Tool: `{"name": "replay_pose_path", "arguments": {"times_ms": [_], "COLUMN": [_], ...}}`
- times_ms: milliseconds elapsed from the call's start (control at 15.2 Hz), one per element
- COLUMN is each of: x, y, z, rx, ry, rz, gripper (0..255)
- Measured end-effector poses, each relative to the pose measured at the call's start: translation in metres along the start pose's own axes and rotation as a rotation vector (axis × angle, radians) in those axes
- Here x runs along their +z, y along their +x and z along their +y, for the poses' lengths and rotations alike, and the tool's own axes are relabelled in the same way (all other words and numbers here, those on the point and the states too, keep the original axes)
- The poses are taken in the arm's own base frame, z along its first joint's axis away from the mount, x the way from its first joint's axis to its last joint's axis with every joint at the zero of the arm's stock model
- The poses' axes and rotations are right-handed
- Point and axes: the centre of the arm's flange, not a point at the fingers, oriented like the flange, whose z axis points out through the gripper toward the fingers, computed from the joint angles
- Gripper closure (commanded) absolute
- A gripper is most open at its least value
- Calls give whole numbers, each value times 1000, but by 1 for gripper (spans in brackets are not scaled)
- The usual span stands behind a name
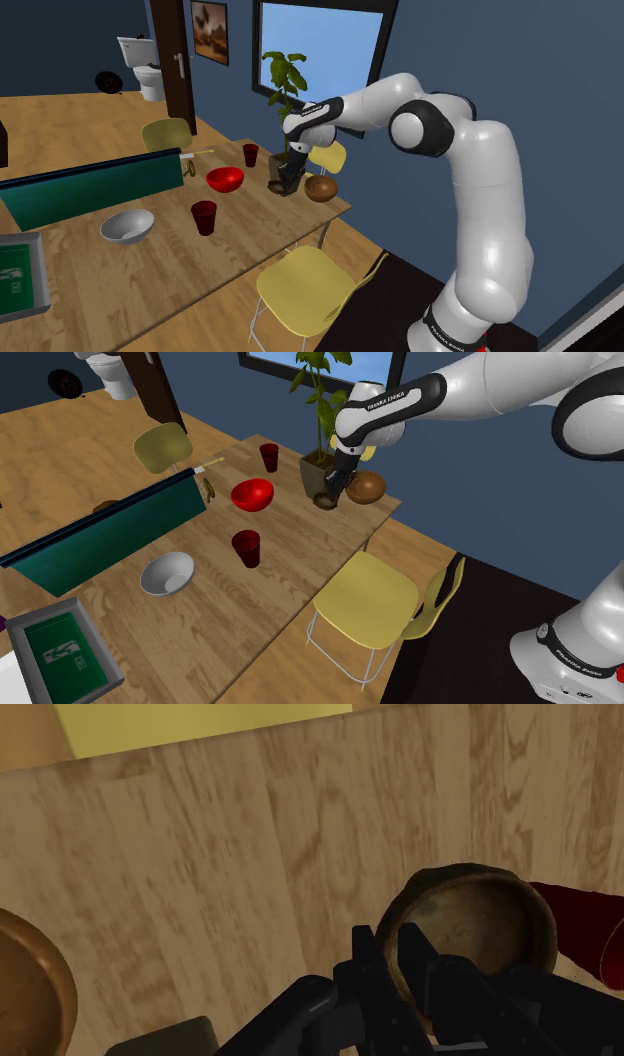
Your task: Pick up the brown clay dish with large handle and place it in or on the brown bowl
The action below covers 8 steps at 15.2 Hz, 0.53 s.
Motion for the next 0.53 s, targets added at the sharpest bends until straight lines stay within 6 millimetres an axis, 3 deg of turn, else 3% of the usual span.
{"name": "replay_pose_path", "arguments": {"times_ms": [528], "x": [-29], "y": [17], "z": [98], "rx": [0], "ry": [0], "rz": [0], "gripper": [255]}}
